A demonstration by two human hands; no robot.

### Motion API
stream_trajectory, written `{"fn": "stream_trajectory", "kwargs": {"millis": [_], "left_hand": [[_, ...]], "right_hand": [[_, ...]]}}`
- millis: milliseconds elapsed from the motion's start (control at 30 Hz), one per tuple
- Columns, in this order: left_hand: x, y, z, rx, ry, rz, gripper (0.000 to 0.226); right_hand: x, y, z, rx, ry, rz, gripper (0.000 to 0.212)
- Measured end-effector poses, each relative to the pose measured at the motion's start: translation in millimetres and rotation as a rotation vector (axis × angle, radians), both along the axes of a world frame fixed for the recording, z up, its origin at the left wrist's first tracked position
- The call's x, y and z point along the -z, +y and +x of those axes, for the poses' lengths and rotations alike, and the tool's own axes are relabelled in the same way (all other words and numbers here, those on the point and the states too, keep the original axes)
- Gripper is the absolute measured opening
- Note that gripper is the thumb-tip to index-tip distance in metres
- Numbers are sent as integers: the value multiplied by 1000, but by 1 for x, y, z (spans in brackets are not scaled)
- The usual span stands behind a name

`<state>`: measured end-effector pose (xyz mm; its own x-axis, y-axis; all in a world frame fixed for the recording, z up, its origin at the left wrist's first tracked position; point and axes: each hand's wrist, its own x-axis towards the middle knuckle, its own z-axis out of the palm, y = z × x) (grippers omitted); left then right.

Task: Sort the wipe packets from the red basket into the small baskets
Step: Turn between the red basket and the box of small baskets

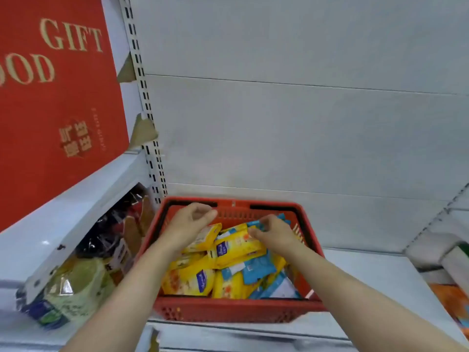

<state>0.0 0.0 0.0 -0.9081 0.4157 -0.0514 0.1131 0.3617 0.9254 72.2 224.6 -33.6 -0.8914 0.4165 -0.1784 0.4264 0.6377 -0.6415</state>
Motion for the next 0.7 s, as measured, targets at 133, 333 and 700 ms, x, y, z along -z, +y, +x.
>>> {"fn": "stream_trajectory", "kwargs": {"millis": [133,333,700], "left_hand": [[24,-5,-5,-139,-55,-48,31],[41,-10,-20,-154,-117,-135,41],[52,4,-35,19,-320,-433,102]], "right_hand": [[20,-22,-9,-120,-219,130,92],[10,-19,-16,-121,-219,92,103],[-7,18,7,355,64,-340,52]]}}
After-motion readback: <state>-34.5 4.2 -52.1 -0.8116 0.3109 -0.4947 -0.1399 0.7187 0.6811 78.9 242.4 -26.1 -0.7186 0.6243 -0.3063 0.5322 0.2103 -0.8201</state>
